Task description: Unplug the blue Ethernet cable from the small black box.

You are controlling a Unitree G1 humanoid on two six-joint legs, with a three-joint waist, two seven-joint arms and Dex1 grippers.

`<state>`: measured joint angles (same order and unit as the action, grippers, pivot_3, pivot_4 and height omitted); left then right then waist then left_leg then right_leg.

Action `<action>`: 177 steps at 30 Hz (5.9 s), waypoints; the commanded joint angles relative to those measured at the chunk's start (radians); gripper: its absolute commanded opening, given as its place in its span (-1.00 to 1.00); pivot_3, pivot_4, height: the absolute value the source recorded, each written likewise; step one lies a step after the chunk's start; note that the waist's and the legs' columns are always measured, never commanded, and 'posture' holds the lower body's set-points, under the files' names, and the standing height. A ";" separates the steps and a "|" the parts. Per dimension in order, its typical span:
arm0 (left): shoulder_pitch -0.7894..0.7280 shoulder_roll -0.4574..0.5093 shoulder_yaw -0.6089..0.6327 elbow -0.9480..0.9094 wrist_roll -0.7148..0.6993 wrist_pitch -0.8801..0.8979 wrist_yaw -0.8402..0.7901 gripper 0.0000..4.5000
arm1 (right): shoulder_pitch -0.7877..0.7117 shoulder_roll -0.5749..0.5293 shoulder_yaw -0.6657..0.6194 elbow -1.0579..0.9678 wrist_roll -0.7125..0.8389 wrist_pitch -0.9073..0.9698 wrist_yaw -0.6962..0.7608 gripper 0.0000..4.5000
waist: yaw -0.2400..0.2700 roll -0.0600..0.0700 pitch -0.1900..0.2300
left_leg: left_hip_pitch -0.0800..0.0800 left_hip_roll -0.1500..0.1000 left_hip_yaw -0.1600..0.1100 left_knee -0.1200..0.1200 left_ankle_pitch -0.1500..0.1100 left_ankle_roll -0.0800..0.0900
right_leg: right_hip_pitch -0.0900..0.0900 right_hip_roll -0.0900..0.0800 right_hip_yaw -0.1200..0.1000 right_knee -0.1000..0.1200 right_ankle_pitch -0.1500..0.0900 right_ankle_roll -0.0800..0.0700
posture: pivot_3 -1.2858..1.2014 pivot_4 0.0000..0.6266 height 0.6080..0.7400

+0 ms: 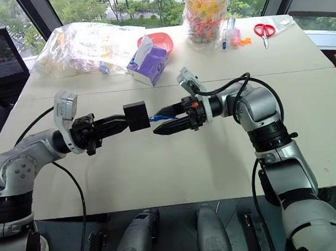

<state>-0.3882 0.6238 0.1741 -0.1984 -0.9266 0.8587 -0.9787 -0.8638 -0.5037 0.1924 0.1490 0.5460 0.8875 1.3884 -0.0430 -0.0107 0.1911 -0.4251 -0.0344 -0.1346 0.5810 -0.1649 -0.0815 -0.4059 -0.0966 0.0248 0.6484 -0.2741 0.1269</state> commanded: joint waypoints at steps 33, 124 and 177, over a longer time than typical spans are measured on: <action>0.023 0.037 0.001 -0.111 -0.039 0.006 -0.017 -0.81 | -0.030 0.002 0.002 0.006 0.026 -0.014 0.014 -0.06 | -0.001 0.000 0.000 | 0.000 0.000 0.000 0.000 0.000 0.000 | 0.000 0.000 0.000 0.001 0.000 0.000 | 0.03 -0.52 0.80; 0.130 0.135 0.059 -0.164 0.006 -0.123 -0.019 -0.81 | -0.045 -0.097 0.005 0.392 -0.210 -0.392 0.008 -0.98 | -0.001 0.000 0.000 | -0.001 0.000 0.001 0.002 0.000 0.000 | 0.000 0.000 0.000 0.000 0.000 0.000 | 0.03 -0.52 0.80; 0.094 -0.245 -0.201 0.500 0.776 -0.952 0.254 0.98 | 0.141 -0.076 -0.244 0.183 -0.289 -0.477 -0.438 1.00 | -0.007 0.003 -0.002 | 0.005 -0.001 0.001 0.010 0.000 0.003 | 0.008 0.000 0.001 0.005 0.002 0.004 | 0.03 -0.52 0.80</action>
<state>-0.3265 0.3438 -0.0594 0.3243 -0.1472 -0.1309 -0.7221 -0.7287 -0.5718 -0.0305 0.3923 0.2353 0.4082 0.9444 -0.0500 -0.0075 0.1891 -0.4196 -0.0352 -0.1340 0.5909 -0.1655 -0.0785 -0.3981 -0.0968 0.0254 0.6530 -0.2718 0.1305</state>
